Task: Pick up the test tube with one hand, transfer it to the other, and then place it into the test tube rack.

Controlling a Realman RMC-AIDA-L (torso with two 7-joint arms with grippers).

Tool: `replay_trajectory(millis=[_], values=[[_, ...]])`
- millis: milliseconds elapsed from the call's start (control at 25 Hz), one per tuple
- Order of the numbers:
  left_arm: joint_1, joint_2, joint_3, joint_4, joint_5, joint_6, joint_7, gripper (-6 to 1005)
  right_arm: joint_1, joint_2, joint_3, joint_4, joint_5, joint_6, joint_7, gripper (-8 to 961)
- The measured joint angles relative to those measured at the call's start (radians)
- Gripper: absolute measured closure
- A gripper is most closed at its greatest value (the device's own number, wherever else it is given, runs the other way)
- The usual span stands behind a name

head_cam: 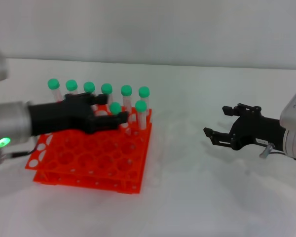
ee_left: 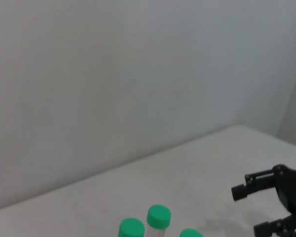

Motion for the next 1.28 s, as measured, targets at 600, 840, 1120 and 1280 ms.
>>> replay_trajectory(millis=[600,840,1120,1280], values=[[0.287,0.000,-0.165,-0.409,-0.619,-0.194,0.706,155,-0.042,-0.003,0.348,0.158,0.200,0.325,-0.234,183],[0.251,-0.001,-0.232,-0.612,-0.679,-0.253,0.901,163,-0.042,-0.004,0.599,0.403,0.309,0.577,-0.490,183],[0.211,-0.003,-0.235,-0.778,-0.772,-0.315,1.089,166,-0.061,-0.007,0.873,0.630,0.315,0.756,-0.715,183],[0.181,-0.003,-0.236,-0.852,-0.825,-0.333,1.140,166,-0.088,-0.008,0.977,0.688,0.315,0.788,-0.777,183]])
